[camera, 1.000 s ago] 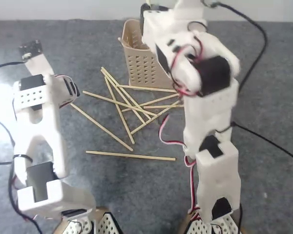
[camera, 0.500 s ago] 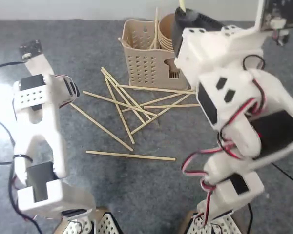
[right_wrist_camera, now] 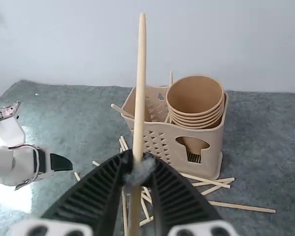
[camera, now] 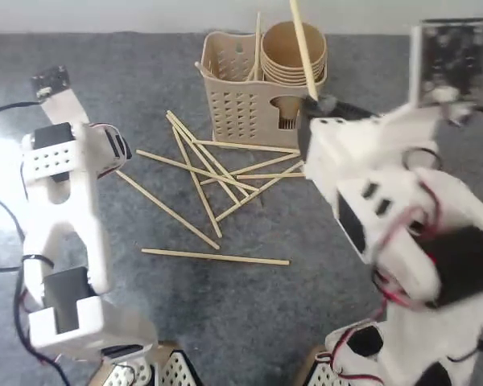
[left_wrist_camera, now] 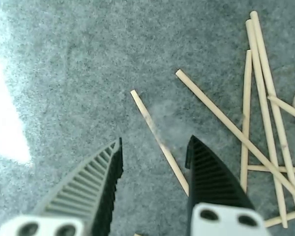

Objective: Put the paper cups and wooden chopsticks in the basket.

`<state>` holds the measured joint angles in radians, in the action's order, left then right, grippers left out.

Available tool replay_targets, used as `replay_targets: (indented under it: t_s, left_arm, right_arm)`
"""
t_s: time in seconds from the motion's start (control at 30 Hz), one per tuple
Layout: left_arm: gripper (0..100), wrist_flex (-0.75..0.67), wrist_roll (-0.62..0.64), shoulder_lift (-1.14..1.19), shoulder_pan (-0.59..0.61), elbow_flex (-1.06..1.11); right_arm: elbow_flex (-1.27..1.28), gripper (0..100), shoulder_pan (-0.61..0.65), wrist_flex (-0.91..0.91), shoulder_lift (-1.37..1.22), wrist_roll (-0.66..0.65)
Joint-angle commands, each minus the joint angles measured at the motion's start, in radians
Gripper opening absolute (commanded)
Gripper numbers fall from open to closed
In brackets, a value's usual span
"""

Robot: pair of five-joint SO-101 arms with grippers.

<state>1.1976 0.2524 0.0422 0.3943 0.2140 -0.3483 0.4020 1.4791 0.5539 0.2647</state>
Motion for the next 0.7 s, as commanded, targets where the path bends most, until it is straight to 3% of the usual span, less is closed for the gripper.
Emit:
replay_targets:
  t_s: [0.0, 0.17, 0.4, 0.67]
  left_arm:
    - [20, -0.012, -0.014, -0.066, -0.008, -0.002]
    - [20, -0.015, -0.014, -0.064, -0.008, -0.002]
    - [20, -0.02, -0.014, -0.061, -0.008, -0.002]
    - [20, -0.02, -0.014, -0.06, -0.008, -0.002]
  right_arm:
    - [0.287, 0.7, -0.007, -0.308, 0.07, -0.021]
    - [0.612, 0.7, -0.007, -0.783, 0.099, -0.035]
    - [0.982, 0.7, 0.071, -1.484, 0.085, -0.163]
    - [1.046, 0.7, 0.09, -2.055, -0.145, -0.184]
